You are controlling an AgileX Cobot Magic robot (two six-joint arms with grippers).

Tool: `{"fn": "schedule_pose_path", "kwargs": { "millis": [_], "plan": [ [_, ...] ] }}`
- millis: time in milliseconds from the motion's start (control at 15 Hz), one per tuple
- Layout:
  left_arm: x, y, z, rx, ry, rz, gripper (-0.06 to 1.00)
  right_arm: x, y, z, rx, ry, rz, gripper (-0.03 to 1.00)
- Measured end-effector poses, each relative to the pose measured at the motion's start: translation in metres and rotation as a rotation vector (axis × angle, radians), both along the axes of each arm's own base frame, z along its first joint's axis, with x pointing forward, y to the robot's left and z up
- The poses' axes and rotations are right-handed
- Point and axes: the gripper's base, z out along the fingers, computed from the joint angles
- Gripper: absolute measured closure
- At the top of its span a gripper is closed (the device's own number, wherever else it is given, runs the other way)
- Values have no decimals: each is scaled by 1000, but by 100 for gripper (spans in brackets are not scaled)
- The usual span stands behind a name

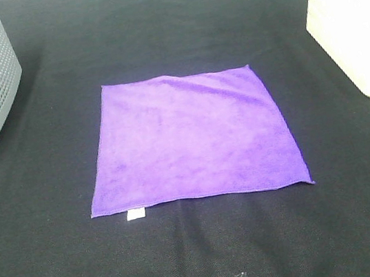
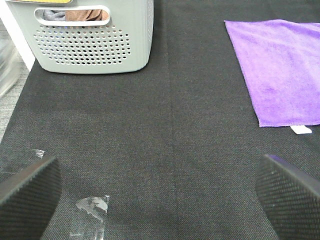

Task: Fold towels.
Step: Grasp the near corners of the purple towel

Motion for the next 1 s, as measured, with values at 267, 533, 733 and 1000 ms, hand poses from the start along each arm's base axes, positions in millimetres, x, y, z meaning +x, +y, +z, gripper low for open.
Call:
{"fn": "schedule_pose_path", "kwargs": {
  "millis": [267,533,733,1000],
  "plan": [
    [0,0,0,0,0,0,-5,0,0,0,0,0,0,0],
    [0,0,0,0,0,0,-5,0,0,0,0,0,0,0],
    [0,0,0,0,0,0,-5,0,0,0,0,0,0,0],
    [0,0,0,0,0,0,-5,0,0,0,0,0,0,0]
  ]
}}
